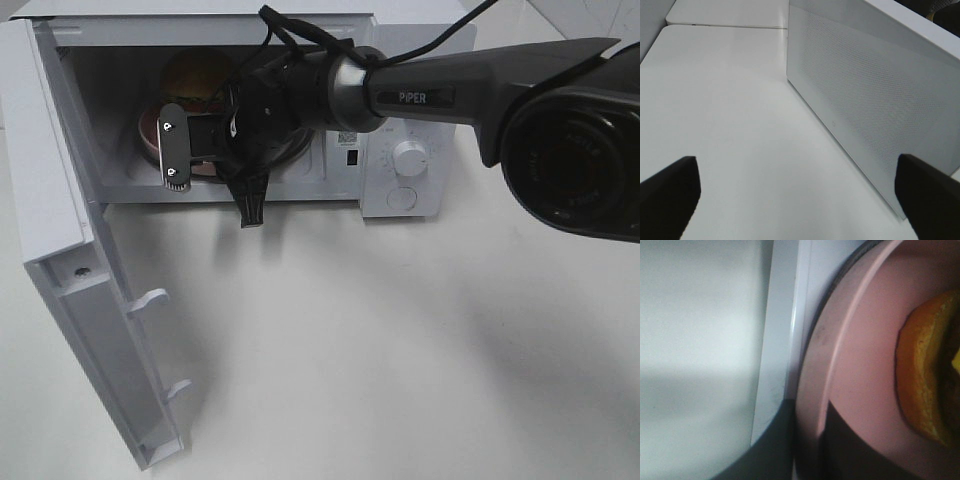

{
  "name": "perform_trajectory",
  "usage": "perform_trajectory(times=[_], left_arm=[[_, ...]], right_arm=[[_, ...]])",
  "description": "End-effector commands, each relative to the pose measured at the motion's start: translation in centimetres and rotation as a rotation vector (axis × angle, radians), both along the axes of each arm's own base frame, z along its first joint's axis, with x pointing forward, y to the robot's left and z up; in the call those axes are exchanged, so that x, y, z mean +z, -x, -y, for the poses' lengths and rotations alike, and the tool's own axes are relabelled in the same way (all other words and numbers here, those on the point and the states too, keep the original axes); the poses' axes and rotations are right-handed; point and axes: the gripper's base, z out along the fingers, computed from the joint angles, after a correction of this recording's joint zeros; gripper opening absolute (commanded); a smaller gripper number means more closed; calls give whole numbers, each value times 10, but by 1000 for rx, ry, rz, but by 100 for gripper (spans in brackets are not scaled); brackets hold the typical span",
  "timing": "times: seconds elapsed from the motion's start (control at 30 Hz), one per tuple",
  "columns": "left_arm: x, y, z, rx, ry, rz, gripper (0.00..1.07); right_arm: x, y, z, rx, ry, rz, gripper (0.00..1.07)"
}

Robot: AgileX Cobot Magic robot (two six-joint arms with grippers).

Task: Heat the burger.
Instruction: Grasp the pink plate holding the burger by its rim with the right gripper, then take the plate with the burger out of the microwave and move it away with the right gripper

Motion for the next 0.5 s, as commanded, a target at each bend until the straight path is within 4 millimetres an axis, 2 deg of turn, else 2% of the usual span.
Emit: perform_trajectory(times=[0.03, 0.33, 0.5], left_arm=[[-1, 0, 1, 0, 10, 0, 98], [-1, 0, 1, 0, 10, 0, 98], [-1, 0, 1, 0, 9, 0, 98]], right_arm=[[3, -1, 1, -8, 0, -4, 0], [16, 13, -2, 64, 62, 1, 0], [24, 22, 4, 120, 71, 40, 0]])
